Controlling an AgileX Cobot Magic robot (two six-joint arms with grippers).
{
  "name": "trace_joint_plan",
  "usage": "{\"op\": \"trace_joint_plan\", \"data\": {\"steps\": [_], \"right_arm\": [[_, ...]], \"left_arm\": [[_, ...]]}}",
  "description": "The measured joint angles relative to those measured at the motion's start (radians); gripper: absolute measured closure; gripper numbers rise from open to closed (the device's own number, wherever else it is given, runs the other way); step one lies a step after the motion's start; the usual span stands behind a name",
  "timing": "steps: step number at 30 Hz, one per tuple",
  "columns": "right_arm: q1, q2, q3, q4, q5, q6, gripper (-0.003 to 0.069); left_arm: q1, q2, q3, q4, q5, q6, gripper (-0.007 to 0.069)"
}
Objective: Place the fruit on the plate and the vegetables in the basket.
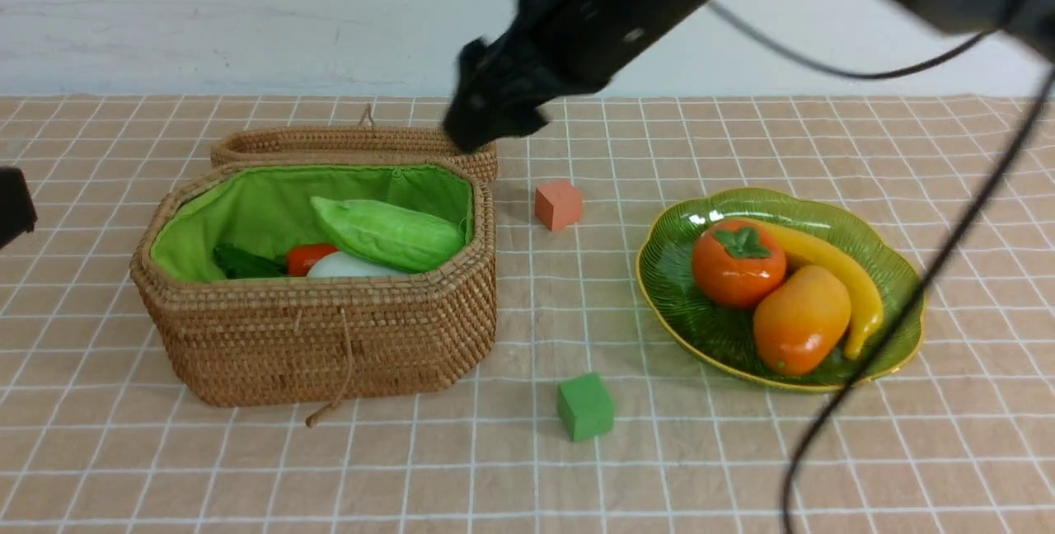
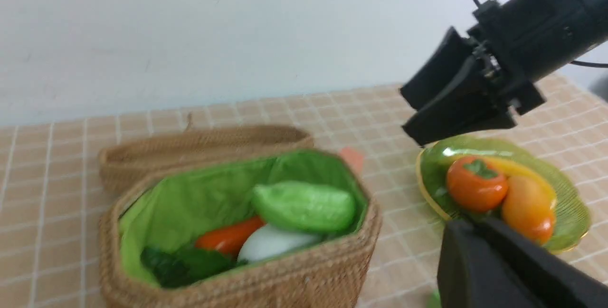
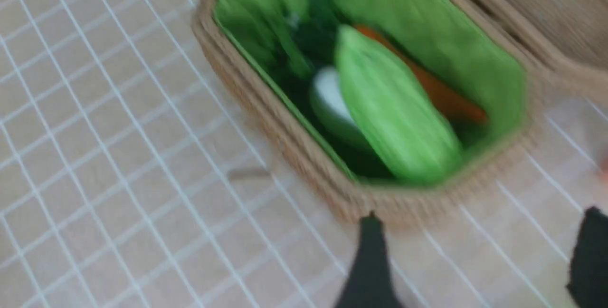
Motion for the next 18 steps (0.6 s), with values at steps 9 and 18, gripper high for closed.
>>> {"op": "trace_joint_plan", "data": {"steps": [9, 18], "right_arm": [[-0.072, -0.465, 0.412, -0.2, 0.052, 0.225, 0.0669], [-0.072, -0.902, 0.984, -0.222, 0.011, 0.439, 0.0665]], "left_arm": [[0.0, -0.348, 0.349, -0.081, -0.288, 0.003, 0.0637], [0.0, -0.451, 0.523, -0.058, -0.332, 0.001, 0.0637]]}}
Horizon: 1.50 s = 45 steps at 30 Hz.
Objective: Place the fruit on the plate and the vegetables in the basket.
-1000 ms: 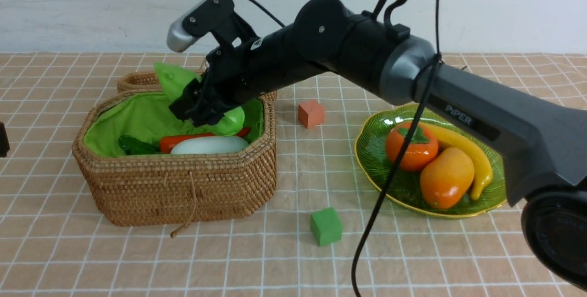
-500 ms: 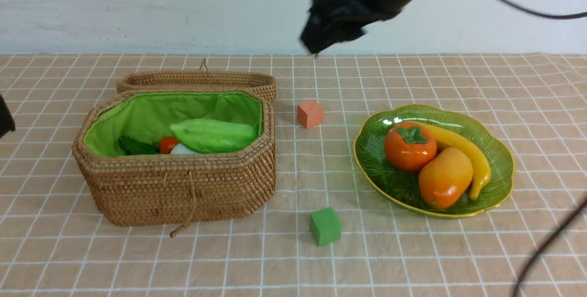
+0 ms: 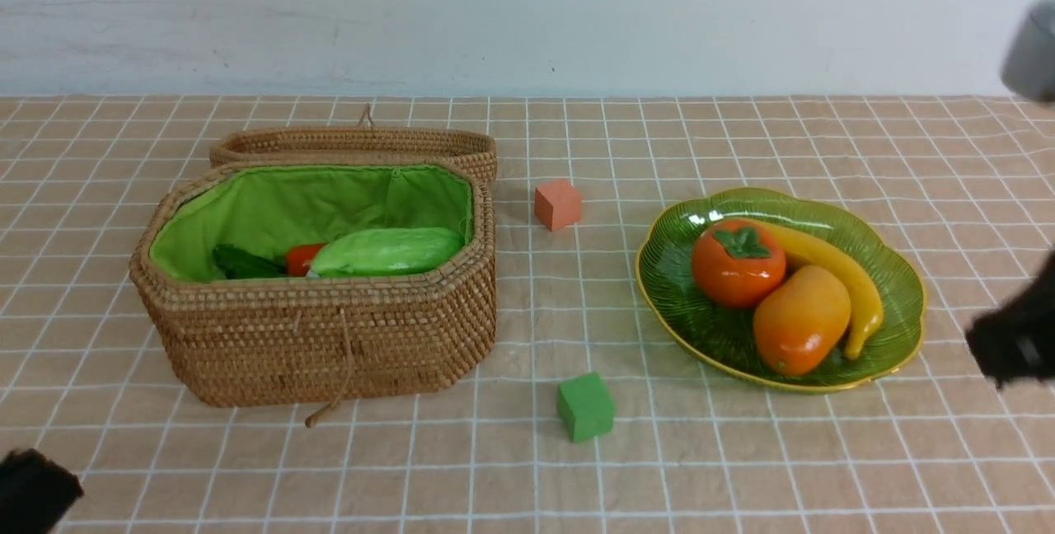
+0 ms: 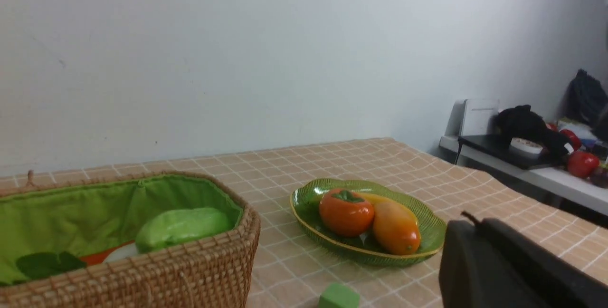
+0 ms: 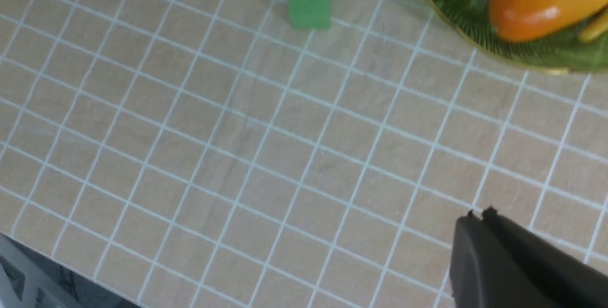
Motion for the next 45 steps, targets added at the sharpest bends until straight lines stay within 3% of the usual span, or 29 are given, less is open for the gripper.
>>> {"op": "trace_joint_plan", "data": {"steps": [7, 18, 21, 25, 26, 31, 45], "right_arm": [[0.0, -0.24, 0.266, 0.001, -0.083, 0.1, 0.0657], [-0.013, -0.408, 0.346, -0.032, -0.011, 0.113, 0.0652], [-0.176, -0.542, 0.464, -0.11, -0.229, 0.052, 0.0677], [-0.321, -0.692, 0.662, -0.115, -0.482, -0.018, 0.0677], [-0.38, -0.785, 0.798, -0.118, -0.618, -0.044, 0.0677], [-0.446, -0.981, 1.111, -0.127, -0.844, -0.049, 0.0677], [-0.449, -1.004, 1.17, -0.126, -0.831, 0.039, 0.0672]], "left_arm": [[0.0, 0.0, 0.077, 0.001, 0.008, -0.002, 0.0637], [0.0, 0.0, 0.099, 0.001, 0.107, -0.002, 0.0637], [0.0, 0.0, 0.099, 0.001, 0.151, -0.002, 0.0637], [0.0, 0.0, 0.099, 0.0, 0.176, -0.002, 0.0636], [0.0, 0.0, 0.099, 0.0, 0.19, -0.002, 0.0635], [0.0, 0.0, 0.102, 0.0, 0.231, -0.002, 0.0632], [0.0, 0.0, 0.104, -0.001, 0.386, -0.002, 0.062]]}}
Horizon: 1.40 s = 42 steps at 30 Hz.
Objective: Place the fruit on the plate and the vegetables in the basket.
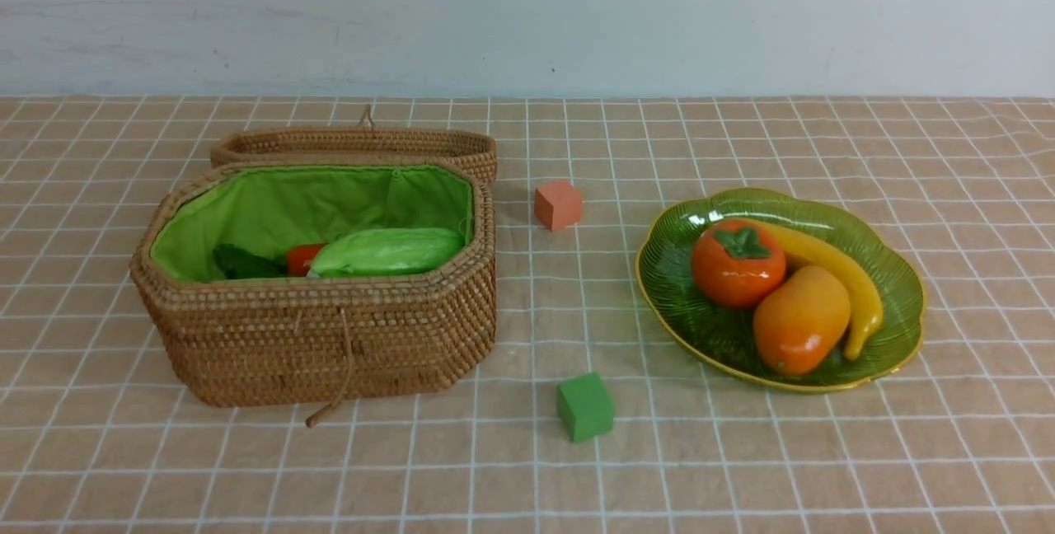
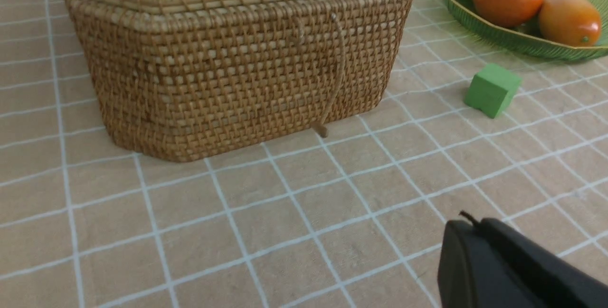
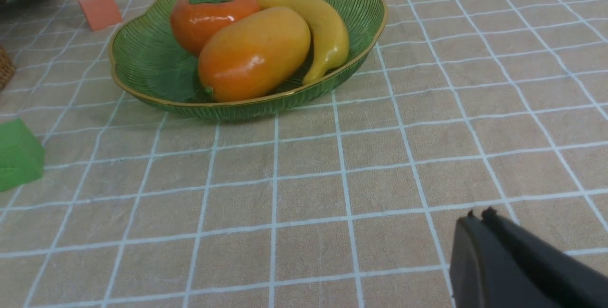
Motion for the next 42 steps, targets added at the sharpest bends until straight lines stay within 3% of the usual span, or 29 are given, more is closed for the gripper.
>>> {"op": "trace_joint_plan", "data": {"steps": [19, 25, 26, 28, 31, 32, 36, 42], "right_arm": [[0.0, 0.0, 0.0, 0.0, 0.001, 0.002, 0.0662], [0.0, 0.0, 0.0, 0.0, 0.001, 0.002, 0.0657], [0.0, 0.0, 0.0, 0.0, 0.001, 0.002, 0.0655], [0.0, 0.0, 0.0, 0.0, 0.002, 0.002, 0.0652], [0.0, 0.0, 0.0, 0.0, 0.002, 0.002, 0.0651], [0.0, 0.0, 0.0, 0.0, 0.002, 0.002, 0.0649], [0.0, 0.0, 0.0, 0.0, 0.002, 0.002, 0.0648], [0.0, -0.001, 0.0, 0.0, 0.002, 0.014, 0.0645]], "left_arm": [[0.024, 0.0, 0.014, -0.014, -0.001, 0.009, 0.0596], [0.266, -0.017, 0.023, -0.104, -0.128, 0.141, 0.0596], [0.38, -0.026, 0.023, -0.178, -0.198, 0.208, 0.0603], [0.499, -0.037, 0.023, -0.283, -0.273, 0.306, 0.0637], [0.586, -0.043, 0.023, -0.389, -0.308, 0.4, 0.0638], [0.644, -0.043, 0.026, -0.478, -0.315, 0.475, 0.0638], [0.705, -0.043, 0.095, -0.613, -0.339, 0.589, 0.0638], [0.71, -0.043, 0.14, -0.65, -0.192, 0.578, 0.0638]]}}
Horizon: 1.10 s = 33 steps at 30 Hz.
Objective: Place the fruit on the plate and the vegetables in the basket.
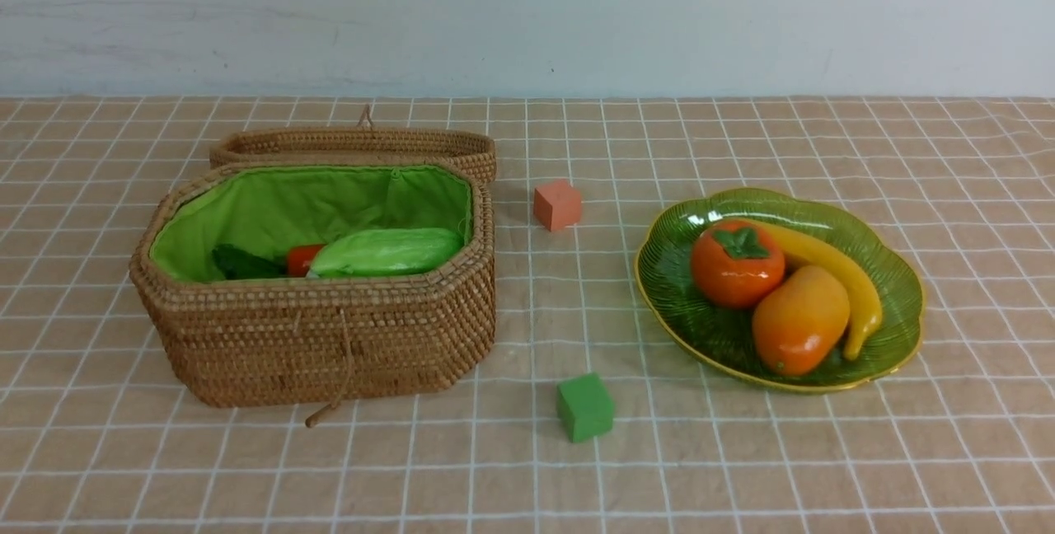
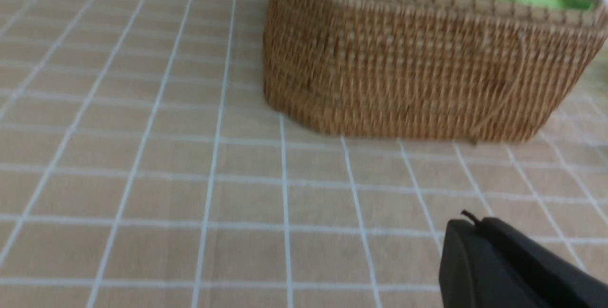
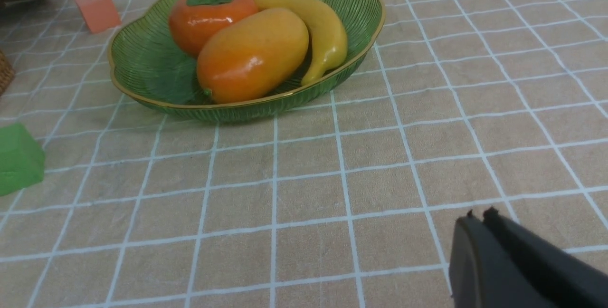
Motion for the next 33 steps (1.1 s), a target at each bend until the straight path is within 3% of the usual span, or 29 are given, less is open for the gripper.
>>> {"op": "trace_joint_plan", "data": {"steps": [33], "right_arm": [[0.0, 0.0, 0.0, 0.0, 0.001, 0.008, 0.0608]], "left_arm": [[0.0, 0.0, 0.002, -0.001, 0.008, -0.009, 0.0638]]}}
